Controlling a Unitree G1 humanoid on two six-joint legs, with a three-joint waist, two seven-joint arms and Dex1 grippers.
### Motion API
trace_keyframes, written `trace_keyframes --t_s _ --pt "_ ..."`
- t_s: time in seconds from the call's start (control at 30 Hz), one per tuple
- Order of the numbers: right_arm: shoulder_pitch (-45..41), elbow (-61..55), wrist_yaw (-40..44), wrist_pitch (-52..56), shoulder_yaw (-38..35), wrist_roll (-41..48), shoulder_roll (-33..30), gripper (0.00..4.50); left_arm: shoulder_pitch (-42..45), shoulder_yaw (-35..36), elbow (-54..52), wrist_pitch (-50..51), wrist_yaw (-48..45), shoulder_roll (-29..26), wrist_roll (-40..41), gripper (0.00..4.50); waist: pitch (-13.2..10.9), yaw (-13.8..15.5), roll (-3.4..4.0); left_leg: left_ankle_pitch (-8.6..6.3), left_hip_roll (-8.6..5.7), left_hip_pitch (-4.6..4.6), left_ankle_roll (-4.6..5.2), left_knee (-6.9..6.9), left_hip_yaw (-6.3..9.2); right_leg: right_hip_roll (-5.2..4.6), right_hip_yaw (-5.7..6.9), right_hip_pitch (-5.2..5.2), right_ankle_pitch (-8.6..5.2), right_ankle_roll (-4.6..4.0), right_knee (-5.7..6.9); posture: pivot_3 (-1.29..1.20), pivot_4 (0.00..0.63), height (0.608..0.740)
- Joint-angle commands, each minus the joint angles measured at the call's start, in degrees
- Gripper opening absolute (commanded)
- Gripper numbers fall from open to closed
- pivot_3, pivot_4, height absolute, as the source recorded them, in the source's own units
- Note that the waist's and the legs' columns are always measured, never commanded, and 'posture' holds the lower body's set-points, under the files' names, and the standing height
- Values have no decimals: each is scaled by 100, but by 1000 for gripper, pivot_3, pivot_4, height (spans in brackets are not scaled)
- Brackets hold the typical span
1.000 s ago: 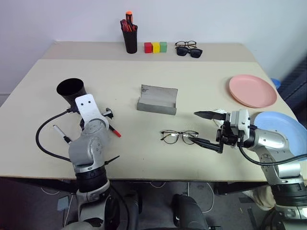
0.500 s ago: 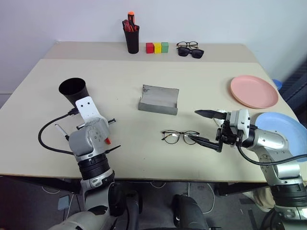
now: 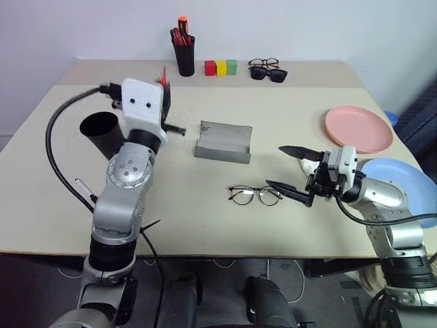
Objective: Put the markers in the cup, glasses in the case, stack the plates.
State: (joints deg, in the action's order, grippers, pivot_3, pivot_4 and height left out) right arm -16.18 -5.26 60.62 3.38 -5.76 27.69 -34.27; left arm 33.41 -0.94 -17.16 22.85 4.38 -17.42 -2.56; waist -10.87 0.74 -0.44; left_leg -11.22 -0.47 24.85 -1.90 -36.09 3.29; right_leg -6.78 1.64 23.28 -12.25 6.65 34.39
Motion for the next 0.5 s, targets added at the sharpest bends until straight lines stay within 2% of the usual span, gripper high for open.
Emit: trace_keyframes --t_s 0.03,0.17,0.3,0.5 --pt "-164 -20 -66 -130 8 -35 99 4500 307 338 942 -879 650 -114 -591 26 -2 -7 -4 0 0 0 1 0 0 1 0 0 0 1 -1 0 150 740" --pt "-233 47 -91 -177 71 -89 194 4500 652 441 2409 -2000 1368 -434 -1153 26 -5 3 -7 0 0 1 1 2 0 2 1 1 9 23 0 0 150 740" --pt "-231 53 -102 -190 96 -112 234 4500 1116 530 3655 -2783 1823 -603 -1290 26 -6 15 -10 1 -1 1 1 0 0 2 2 -2 13 33 2 0 150 740" --pt "-280 -1 -145 -141 82 -131 218 4500 1437 600 4587 -3354 2045 -811 -1338 26 -6 -8 -10 1 -1 1 0 1 0 2 2 -3 20 44 3 0 150 740"
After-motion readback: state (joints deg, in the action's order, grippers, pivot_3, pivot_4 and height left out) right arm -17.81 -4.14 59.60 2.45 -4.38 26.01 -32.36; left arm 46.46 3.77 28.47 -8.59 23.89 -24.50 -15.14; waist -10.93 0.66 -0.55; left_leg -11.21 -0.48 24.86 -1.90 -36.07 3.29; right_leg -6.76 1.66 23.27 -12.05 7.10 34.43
